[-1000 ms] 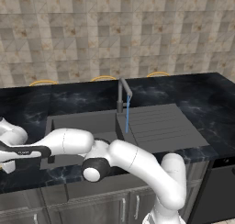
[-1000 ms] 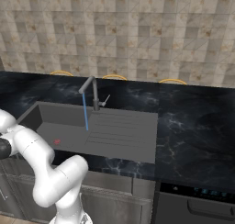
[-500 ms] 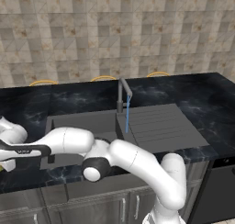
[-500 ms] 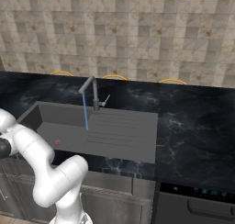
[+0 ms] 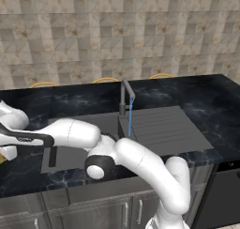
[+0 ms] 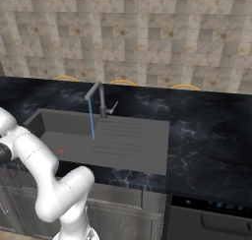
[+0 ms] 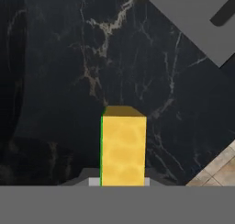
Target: Soak the sponge with water for a few seconds and then drop it inside the sink.
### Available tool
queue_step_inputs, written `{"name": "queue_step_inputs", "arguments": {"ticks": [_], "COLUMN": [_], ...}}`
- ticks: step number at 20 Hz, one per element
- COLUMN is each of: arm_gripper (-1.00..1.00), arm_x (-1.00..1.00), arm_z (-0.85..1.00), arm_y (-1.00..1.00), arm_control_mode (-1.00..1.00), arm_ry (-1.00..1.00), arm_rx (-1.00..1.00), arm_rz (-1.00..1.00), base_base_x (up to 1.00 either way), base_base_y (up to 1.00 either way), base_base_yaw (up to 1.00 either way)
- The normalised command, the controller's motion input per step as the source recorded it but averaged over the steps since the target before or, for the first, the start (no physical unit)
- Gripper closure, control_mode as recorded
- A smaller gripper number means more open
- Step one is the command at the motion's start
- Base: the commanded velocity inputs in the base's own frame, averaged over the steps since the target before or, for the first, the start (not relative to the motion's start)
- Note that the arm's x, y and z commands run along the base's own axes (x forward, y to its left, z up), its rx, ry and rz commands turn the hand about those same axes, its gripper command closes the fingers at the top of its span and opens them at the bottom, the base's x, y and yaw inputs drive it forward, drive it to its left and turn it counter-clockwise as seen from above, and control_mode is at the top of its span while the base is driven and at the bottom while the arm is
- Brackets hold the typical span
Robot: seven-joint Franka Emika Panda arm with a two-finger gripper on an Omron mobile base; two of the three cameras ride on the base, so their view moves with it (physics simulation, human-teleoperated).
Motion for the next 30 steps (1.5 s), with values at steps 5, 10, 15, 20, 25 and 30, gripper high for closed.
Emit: {"name": "queue_step_inputs", "arguments": {"ticks": [5, 10, 15, 20, 25, 30], "arm_gripper": [1.00, 1.00, 1.00, 1.00, 1.00, 1.00], "arm_x": [-0.01, -0.06, -0.04, -0.13, -0.15, -0.23], "arm_z": [0.40, 0.30, 0.30, 0.28, 0.13, 0.00], "arm_y": [-0.25, -0.37, -0.88, -1.00, -1.00, -1.00], "arm_control_mode": [-1.00, -1.00, -1.00, -1.00, -1.00, -1.00], "arm_ry": [0.00, -0.03, -0.09, -0.13, -0.13, -0.17], "arm_rx": [0.01, 0.00, 0.00, 0.00, 0.00, 0.00], "arm_rz": [0.00, 0.00, 0.00, 0.00, 0.00, 0.01], "base_base_x": [0.00, 0.00, 0.00, 0.00, 0.00, 0.00], "base_base_y": [0.00, 0.00, 0.00, 0.00, 0.00, 0.00], "base_base_yaw": [0.00, 0.00, 0.00, 0.00, 0.00, 0.00]}}
